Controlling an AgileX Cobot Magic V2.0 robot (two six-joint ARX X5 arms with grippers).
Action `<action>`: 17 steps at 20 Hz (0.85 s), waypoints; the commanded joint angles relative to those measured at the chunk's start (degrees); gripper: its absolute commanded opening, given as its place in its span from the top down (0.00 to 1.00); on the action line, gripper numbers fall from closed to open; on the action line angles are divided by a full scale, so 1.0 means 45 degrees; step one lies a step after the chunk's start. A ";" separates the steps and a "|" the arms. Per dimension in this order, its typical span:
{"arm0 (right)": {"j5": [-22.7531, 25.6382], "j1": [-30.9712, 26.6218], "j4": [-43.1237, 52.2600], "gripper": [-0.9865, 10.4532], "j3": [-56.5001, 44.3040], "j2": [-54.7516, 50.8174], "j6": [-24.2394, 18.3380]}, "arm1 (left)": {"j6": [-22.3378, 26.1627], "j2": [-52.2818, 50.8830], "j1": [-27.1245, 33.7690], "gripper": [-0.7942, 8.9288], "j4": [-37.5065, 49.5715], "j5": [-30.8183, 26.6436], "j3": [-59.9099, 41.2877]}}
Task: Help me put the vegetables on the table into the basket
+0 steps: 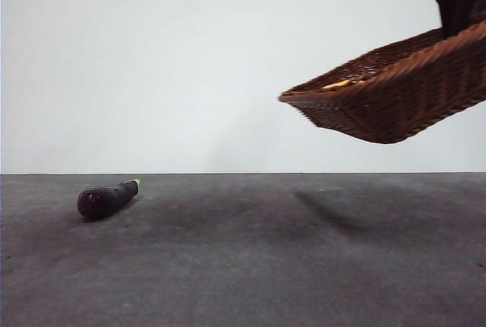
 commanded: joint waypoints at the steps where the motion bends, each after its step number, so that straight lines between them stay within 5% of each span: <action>1: -0.0185 0.0685 0.0180 0.92 -0.0068 0.0029 0.0291 | -0.0369 0.0641 -0.0238 0.92 0.0452 -0.0010 -0.0044; 11: -0.0185 0.3167 0.0714 0.92 -0.0068 0.0029 0.1200 | -0.0126 0.2521 -0.1365 0.91 0.1137 -0.1423 -0.0044; 12: -0.0189 0.3322 0.0709 0.92 -0.0068 0.0029 0.1258 | -0.0126 0.2521 -0.1549 0.87 0.1214 -0.2035 -0.0044; 16: -0.0189 0.3866 0.0714 0.92 -0.0068 0.0029 0.1481 | -0.0228 0.2535 -0.1870 0.37 0.1035 -0.3575 -0.0044; 17: -0.0199 0.3920 0.0709 0.92 -0.0068 0.0029 0.1511 | -0.0238 0.2535 -0.1880 0.33 0.1035 -0.3609 -0.0044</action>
